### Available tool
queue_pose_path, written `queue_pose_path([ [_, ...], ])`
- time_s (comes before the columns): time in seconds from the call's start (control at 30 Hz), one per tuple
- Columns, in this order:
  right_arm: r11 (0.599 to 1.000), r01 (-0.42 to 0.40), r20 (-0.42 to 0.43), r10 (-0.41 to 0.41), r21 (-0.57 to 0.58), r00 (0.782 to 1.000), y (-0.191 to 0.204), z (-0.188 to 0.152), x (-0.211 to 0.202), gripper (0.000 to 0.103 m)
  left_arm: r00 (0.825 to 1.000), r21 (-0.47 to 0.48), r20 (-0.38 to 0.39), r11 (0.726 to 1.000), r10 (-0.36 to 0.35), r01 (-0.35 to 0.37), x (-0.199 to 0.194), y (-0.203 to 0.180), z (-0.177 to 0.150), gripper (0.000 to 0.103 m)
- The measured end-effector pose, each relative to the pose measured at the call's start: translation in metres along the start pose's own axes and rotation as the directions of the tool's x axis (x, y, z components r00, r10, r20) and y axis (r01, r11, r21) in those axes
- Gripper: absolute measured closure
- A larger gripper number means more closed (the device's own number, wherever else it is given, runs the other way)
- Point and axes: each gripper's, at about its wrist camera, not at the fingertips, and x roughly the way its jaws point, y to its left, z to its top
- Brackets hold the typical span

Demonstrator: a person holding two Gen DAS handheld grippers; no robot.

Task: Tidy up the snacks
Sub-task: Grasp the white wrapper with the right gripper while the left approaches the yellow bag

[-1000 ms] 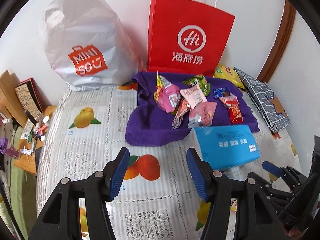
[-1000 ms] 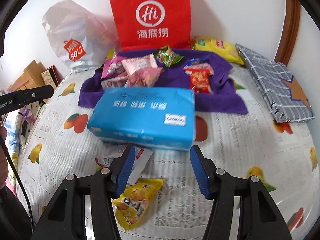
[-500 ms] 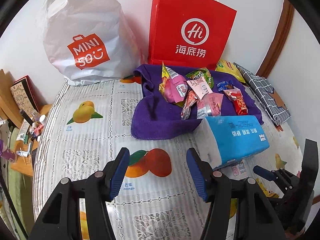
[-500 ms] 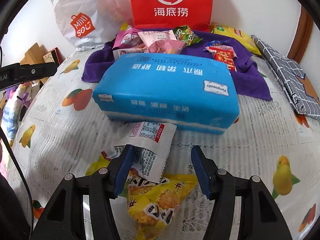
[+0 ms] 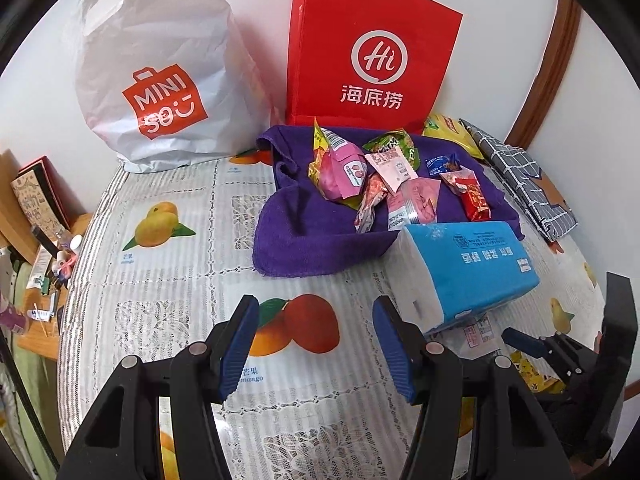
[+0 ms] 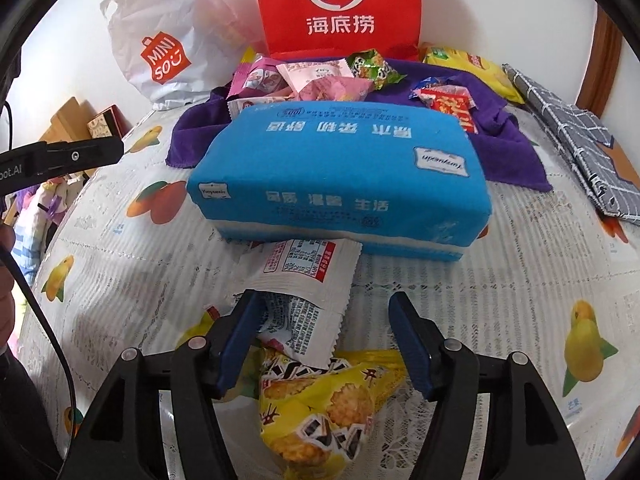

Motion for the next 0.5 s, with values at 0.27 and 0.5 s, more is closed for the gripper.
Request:
queue_pose_path([
  [0.27,1.0,0.0,0.005,0.0,-0.019,1.0,0.0024,-0.0008,-0.0001,0.032,1.0,0.008,-0.005,1.0,0.0,0.0,0.0014,-0.0024,-0.0002,0.046],
  [0.5,0.997,-0.041,0.01,0.042,-0.061,0.999,0.0046,-0.0043,-0.0054,0.058,1.0,-0.003,-0.008,1.0,0.019,-0.019,0.0014,0.0012,-0.0002,0.046],
])
